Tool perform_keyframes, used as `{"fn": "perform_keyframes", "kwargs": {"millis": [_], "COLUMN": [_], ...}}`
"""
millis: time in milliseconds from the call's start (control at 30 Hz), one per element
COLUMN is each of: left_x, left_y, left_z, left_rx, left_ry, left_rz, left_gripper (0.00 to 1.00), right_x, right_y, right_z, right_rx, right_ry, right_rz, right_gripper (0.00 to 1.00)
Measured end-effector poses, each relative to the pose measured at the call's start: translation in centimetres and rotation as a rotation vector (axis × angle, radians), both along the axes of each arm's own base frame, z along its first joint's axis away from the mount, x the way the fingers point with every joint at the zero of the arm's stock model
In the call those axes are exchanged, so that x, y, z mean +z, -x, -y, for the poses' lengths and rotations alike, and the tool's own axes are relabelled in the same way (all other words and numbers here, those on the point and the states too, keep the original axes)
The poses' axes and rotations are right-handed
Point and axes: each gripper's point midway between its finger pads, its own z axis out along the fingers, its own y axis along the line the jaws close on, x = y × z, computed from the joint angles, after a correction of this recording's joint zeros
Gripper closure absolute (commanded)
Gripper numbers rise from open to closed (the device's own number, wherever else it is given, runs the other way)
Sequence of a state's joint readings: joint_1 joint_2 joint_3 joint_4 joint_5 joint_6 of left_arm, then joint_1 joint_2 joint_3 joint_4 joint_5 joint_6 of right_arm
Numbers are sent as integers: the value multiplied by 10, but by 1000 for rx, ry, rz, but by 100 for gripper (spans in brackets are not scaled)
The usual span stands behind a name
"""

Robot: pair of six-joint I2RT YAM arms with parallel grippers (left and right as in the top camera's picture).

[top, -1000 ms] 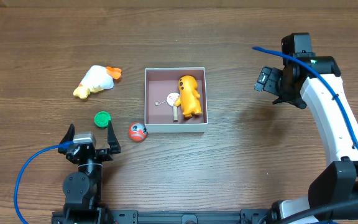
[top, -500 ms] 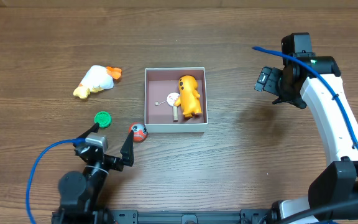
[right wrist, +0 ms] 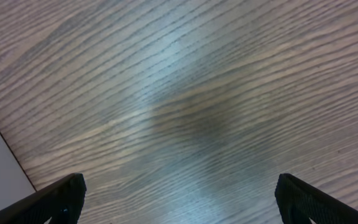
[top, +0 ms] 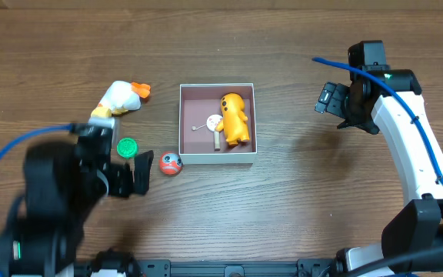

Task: Pack container
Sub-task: 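Raise the right gripper away and reach the left gripper forward, then grasp the white plush duck with the left gripper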

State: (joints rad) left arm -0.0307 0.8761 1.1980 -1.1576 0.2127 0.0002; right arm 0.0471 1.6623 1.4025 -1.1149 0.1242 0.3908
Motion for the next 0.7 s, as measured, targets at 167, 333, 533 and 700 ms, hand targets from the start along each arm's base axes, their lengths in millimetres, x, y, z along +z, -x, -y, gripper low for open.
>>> {"fn": "perform_keyframes", "kwargs": {"millis": [167, 333, 533, 700], "left_x": [-31, -84, -111, -109], "left_y": [-45, -54, -63, -94], "left_z": [2, 12, 16, -4], "left_rx": [-3, -79, -174, -46], "left_ry": [-3, 11, -3, -60], "left_rz": [-231, -464, -534, -436], "left_gripper": [0, 0, 0, 0], "right_x": [0, 0, 0, 0], "right_y": [0, 0, 0, 0], "right_z": [0, 0, 0, 0], "right_rx": [0, 0, 0, 0], "right_ry": [0, 0, 0, 0], "right_rz": [-1, 1, 0, 1], "right_gripper": [0, 0, 0, 0]}}
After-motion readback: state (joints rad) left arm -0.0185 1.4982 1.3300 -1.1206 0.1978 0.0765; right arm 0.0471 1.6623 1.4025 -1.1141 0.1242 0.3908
